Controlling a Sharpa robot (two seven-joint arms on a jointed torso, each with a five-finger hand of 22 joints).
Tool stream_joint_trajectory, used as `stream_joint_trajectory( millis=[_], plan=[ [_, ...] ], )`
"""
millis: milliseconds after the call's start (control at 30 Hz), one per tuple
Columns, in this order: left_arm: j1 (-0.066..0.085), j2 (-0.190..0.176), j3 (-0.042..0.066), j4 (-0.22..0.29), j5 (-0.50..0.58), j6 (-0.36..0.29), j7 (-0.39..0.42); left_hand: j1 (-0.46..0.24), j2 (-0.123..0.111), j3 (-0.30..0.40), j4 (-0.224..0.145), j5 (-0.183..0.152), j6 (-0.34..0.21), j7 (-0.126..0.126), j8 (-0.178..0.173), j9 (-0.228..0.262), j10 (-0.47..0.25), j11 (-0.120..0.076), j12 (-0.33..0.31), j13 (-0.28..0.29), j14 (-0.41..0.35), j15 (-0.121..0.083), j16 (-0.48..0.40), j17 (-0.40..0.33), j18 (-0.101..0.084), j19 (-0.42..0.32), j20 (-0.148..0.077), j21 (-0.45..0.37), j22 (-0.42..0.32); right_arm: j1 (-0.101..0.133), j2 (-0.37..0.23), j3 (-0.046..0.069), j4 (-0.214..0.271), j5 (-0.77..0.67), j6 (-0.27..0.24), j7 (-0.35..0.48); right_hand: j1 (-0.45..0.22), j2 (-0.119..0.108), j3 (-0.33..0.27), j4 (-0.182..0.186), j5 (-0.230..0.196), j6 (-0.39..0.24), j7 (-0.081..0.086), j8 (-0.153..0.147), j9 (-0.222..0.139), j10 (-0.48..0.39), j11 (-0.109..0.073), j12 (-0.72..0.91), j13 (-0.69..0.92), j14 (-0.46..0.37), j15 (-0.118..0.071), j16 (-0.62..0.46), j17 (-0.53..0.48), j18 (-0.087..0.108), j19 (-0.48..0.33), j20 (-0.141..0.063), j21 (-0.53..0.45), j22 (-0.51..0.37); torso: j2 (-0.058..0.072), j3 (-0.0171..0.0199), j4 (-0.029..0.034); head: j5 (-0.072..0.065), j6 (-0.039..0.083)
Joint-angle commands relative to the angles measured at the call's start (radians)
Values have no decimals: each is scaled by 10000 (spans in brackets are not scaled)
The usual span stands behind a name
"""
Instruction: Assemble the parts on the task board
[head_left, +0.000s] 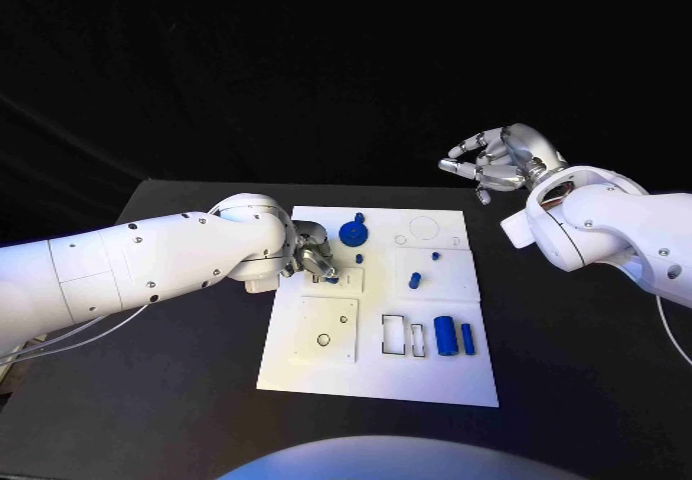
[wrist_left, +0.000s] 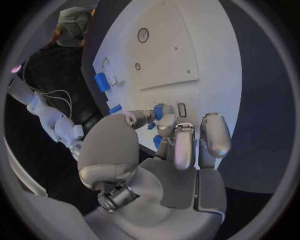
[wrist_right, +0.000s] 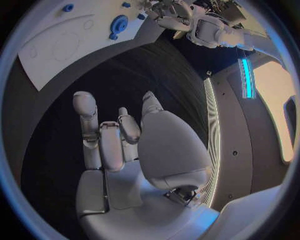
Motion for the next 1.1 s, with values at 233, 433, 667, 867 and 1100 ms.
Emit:
stream_joint_trajectory(
  millis=[233,433,667,867,1100],
  plan=[
    [-14,49,-4,-73,255,322,-55,-455,7,870,-812,-147,64,-120,39,-6,3,-43,20,-70,745,-90,26,1587,-72,24,-41,13,-16,-19,10,3,-24,208,-122,282,-99,73,-104,-17,-65,-92,-8,66,11,-17,-4,-23,-31,111,-96,-81,-5,132,54,-10,-95,-46,4,2,-2,-13,1],
    [-14,72,-4,-124,271,305,-50,-731,1,457,-590,-262,125,-136,43,-38,-7,-54,43,-81,746,-98,24,1588,-75,34,-51,6,-3,-23,9,2,-29,347,-216,305,-158,93,-139,-16,-66,-112,-7,94,8,-21,-4,-28,-45,109,-96,-103,-26,147,30,-11,-201,-124,1,3,-4,-15,8],
    [-13,92,-4,-182,290,307,-65,-795,17,340,-515,-296,133,-136,32,-53,-24,-53,35,-105,745,-100,21,1587,-76,37,-53,3,1,-28,13,2,0,747,-265,242,-388,268,-232,-10,-65,-180,-3,189,-3,-27,3,-27,-72,116,-92,-137,-30,162,30,-10,-377,-236,6,-1,-4,-37,4],
    [-13,107,-4,-220,298,279,-72,-877,6,197,-417,-311,135,-131,14,-75,-50,-50,27,-130,745,-97,20,1587,-74,31,-54,-8,-11,-29,7,2,7,836,-305,211,-588,376,-335,-6,-67,-220,-1,265,-13,-32,5,-24,-93,122,-90,-159,-33,164,59,-9,-450,-274,0,-2,3,-39,2],
    [-13,121,-4,-239,321,277,-82,-1041,-42,-132,-209,-335,175,-125,0,-109,-57,-41,52,-123,746,-91,19,1590,-75,36,-50,-15,-6,-29,7,2,7,864,-316,213,-841,504,-489,0,-68,-267,-1,362,-30,-19,7,5,-93,135,-90,-170,-9,162,106,-9,-514,-297,-2,-1,0,-41,-3]
  ],
)
